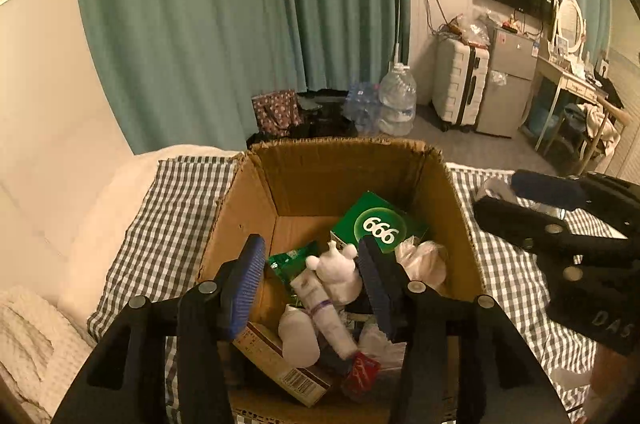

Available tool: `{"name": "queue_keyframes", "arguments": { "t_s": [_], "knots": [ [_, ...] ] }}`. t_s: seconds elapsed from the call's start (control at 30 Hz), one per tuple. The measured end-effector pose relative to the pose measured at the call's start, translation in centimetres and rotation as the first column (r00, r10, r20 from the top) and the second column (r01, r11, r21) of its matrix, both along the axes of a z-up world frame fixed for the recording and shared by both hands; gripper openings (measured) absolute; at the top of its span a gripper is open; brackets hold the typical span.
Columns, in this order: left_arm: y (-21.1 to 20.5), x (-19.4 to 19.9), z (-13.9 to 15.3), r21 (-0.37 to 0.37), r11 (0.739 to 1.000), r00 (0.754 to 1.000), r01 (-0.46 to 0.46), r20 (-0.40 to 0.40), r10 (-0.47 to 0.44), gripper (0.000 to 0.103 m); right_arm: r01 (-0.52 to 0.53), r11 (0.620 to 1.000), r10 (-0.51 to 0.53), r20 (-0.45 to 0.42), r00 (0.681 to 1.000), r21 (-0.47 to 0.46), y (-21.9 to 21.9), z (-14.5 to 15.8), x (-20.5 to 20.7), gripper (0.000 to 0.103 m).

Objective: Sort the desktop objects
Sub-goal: 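Open both grippers to drop the tube and lace cloth into the box, then withdraw both grippers from the box toward the tape roll and cup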

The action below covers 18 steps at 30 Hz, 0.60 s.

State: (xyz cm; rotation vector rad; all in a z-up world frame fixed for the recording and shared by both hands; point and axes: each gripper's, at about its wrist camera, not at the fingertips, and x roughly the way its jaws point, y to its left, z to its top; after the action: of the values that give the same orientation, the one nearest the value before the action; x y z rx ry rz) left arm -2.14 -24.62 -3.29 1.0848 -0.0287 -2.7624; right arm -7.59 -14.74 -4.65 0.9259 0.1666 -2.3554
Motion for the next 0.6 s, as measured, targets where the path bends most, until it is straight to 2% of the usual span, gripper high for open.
{"name": "queue_keyframes", "arguments": {
  "t_s": [0.1,0.27,0.4,0.47,0.6],
  "knots": [
    [0.5,0.2,0.6,-0.001,1.0,1.0,0.001,-0.019,-0.001,0.067,0.022,1.0,-0.022,-0.028,0.999,0.004,1.3,1.2,0.6,0.053],
    [2.3,0.6,2.1,-0.008,1.0,0.998,0.02,-0.058,-0.021,0.08,0.077,0.997,-0.077,-0.054,0.996,-0.007,4.3,3.0,1.3,0.059],
    [4.0,1.0,3.2,-0.009,1.0,0.995,0.014,-0.102,-0.015,0.101,0.129,0.991,-0.131,-0.046,0.99,-0.038,7.5,4.3,1.6,0.064],
    [4.9,1.1,3.6,-0.011,1.0,0.992,0.009,-0.124,-0.01,0.102,0.151,0.988,-0.153,-0.045,0.987,-0.041,9.3,4.8,1.8,0.07],
    [7.0,1.6,4.9,-0.008,1.0,0.982,0.016,-0.19,-0.017,0.103,0.213,0.977,-0.214,-0.068,0.974,-0.031,13.6,5.8,2.2,0.077]
  ]
}}
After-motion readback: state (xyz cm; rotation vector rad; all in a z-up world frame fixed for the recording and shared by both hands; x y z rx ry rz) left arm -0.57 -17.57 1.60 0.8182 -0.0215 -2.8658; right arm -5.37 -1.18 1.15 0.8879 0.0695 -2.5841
